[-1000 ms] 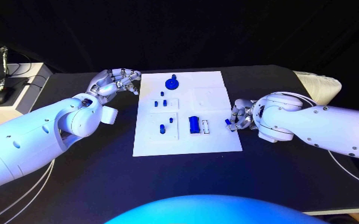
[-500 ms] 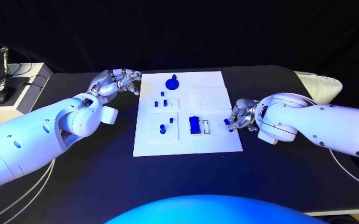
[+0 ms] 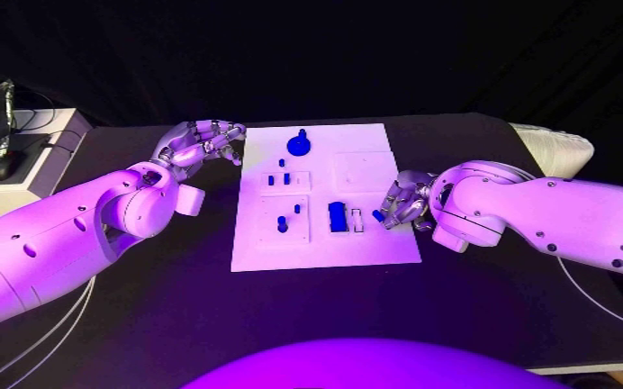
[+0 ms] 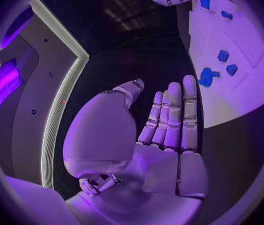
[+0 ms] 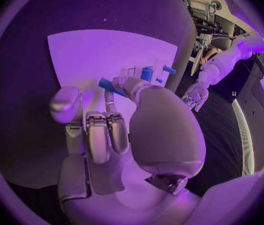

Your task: Assemble the parts on the task board

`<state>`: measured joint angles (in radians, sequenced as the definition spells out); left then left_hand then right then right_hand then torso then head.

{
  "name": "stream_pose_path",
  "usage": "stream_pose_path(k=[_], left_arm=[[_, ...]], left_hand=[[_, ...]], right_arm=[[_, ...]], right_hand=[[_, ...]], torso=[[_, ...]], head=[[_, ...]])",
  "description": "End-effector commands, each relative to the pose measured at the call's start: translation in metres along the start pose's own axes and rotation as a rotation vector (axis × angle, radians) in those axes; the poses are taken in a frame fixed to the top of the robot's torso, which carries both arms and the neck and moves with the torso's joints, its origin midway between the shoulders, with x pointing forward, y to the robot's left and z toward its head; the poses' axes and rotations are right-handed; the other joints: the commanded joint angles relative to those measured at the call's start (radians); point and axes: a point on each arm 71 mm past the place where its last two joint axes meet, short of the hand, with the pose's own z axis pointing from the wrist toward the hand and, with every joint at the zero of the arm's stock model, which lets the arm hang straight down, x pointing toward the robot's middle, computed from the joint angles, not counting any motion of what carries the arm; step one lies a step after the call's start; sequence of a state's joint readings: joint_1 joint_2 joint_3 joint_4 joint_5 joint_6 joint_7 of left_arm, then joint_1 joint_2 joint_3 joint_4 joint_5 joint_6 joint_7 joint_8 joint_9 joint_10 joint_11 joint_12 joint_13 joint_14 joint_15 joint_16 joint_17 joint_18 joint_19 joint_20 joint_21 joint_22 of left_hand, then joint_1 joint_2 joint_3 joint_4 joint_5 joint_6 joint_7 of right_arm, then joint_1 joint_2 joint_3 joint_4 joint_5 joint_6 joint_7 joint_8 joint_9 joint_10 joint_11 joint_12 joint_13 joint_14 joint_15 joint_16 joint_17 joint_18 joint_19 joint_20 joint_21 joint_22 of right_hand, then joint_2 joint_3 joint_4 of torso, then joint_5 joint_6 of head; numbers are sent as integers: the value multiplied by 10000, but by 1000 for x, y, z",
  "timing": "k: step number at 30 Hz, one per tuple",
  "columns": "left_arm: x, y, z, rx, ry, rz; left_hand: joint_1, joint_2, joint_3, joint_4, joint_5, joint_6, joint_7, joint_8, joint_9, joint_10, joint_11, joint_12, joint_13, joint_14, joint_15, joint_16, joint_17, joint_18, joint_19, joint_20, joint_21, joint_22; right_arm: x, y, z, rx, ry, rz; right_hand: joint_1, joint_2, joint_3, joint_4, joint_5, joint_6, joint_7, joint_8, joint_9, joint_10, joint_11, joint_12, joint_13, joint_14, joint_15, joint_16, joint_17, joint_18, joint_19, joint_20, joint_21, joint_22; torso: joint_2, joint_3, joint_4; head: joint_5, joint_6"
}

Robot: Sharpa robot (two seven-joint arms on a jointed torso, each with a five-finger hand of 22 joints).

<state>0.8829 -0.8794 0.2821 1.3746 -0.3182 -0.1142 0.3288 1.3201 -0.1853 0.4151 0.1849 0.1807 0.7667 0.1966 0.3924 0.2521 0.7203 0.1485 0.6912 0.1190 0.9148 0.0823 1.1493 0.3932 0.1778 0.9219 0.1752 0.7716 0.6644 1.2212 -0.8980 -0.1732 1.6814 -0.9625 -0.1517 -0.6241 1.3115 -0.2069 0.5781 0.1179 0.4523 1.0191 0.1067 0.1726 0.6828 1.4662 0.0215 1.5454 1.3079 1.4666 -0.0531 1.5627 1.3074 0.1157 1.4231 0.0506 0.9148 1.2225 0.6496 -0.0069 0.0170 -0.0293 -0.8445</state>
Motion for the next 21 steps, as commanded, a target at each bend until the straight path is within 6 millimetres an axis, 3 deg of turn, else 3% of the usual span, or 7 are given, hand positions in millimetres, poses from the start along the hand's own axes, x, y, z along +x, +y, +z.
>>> stream_pose_path(k=[1,8,12,15,21], left_arm=[[3,-1,0,45,230,-98],[3,-1,0,40,246,-98],[3,-1,0,32,250,-95],[3,-1,0,19,253,-92],[3,-1,0,-11,271,-86]], left_hand=[[-2,111,-3,42,-22,-60,16,5,-16,-60,-8,-24,-9,11,-3,31,-17,56,67,25,-53,-9],[3,111,-11,50,-25,-61,14,5,-19,-67,-7,-24,-10,10,-2,31,-17,56,70,25,-57,-12],[3,111,-11,50,-25,-61,14,5,-19,-67,-7,-24,-10,10,-2,31,-17,56,70,25,-57,-12],[3,111,-11,50,-25,-61,14,5,-19,-67,-7,-24,-10,10,-2,31,-17,56,70,25,-57,-12],[17,114,-21,59,-25,-62,12,7,-24,-75,-7,-24,-11,10,-1,32,-18,56,75,25,-63,-16]], right_arm=[[4,5,3,-57,168,236],[11,12,9,-86,273,165],[14,15,11,-126,309,102],[15,16,11,-126,342,48],[16,19,11,-205,416,-26]], right_hand=[[-175,2,4,-94,-93,110,-53,85,166,905,-20,-13,2462,974,42,-28,2324,-52,-48,25,-44,3],[-547,18,-13,-82,-379,123,-86,99,208,908,-42,-8,2465,974,29,-29,2319,-47,-53,23,-98,-3],[-998,55,-113,96,-771,148,-119,113,237,913,-62,-1,2468,973,17,-31,2315,-47,-43,21,-140,-10],[-1308,60,-272,255,-534,184,-144,137,263,913,-81,-3,2467,972,3,-33,2309,-42,-37,13,-187,-28],[-1921,67,-697,707,-1259,333,-214,196,289,915,-134,-3,2467,972,-38,-34,2308,-41,-3,-17,-265,-52]], torso=[[-5,-8,-1],[7,9,6],[4,3,0],[5,4,-2],[4,15,-7]], head=[[-10,6],[18,6],[34,-3],[46,-10],[59,-11]])
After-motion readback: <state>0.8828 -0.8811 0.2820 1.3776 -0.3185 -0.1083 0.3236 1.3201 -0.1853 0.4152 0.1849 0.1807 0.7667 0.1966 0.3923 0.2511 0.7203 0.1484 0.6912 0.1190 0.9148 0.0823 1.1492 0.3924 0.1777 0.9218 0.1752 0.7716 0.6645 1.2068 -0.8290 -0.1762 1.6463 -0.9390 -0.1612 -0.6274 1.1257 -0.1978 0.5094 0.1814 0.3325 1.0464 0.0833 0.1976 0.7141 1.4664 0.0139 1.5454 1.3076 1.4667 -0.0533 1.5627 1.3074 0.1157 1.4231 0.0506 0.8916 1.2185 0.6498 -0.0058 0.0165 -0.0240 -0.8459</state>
